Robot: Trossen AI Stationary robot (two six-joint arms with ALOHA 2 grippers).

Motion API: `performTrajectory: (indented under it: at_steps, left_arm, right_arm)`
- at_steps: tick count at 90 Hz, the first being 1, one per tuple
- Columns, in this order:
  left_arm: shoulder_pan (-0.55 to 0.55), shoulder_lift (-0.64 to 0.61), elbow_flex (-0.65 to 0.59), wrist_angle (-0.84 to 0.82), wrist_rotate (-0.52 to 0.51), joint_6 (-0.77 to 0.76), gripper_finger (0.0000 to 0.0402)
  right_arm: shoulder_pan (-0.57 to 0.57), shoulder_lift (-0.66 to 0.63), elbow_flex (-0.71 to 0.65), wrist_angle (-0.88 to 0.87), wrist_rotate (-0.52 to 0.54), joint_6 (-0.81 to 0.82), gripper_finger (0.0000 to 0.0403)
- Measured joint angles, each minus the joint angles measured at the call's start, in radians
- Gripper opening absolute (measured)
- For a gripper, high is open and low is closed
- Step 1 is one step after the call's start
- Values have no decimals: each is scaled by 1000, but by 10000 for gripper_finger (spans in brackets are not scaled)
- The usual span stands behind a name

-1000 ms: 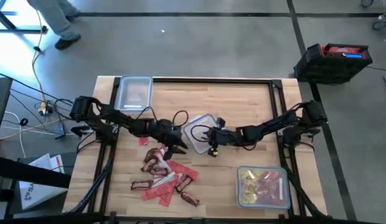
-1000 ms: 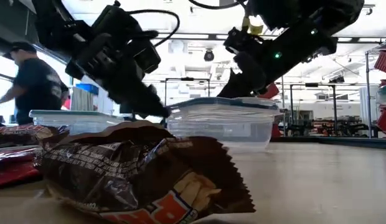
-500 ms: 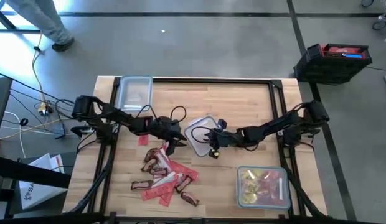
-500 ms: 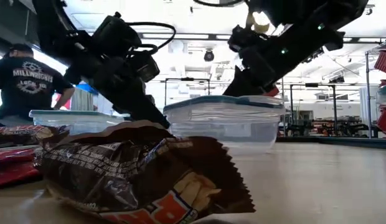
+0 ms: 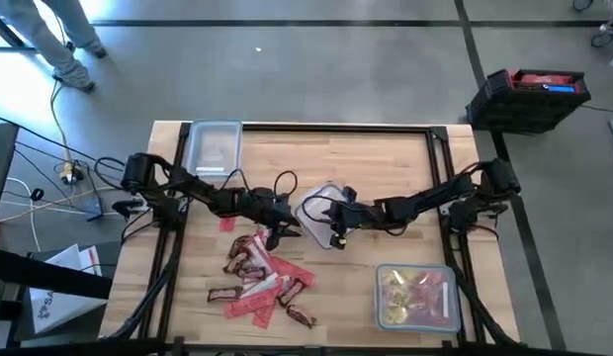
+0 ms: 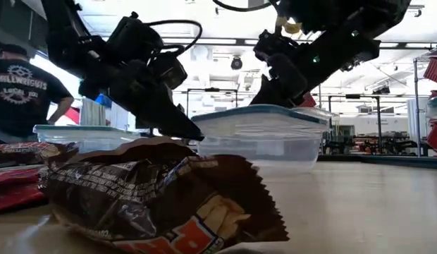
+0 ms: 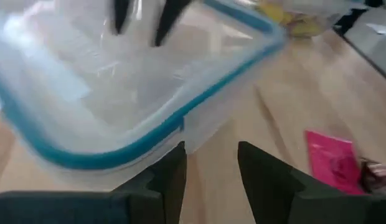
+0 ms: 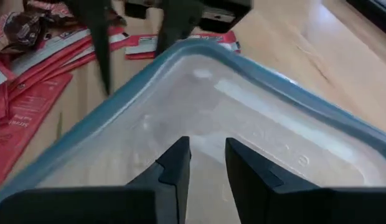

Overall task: Sort candy
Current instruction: Open the transparent bin

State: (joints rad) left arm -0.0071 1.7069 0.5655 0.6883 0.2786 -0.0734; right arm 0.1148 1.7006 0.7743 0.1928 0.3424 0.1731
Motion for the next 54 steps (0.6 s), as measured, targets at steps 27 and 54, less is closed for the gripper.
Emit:
performTrajectory:
  at_steps: [27,54]
  left_arm:
    - [-40,-35,50,-6,107,0,126]
    - [-63,-166,50,-60,26,19,126]
  right_arm:
    - [-5,-31,-5,43,46,-136,75]
    - [76,-143,103,-201,43,-196,109]
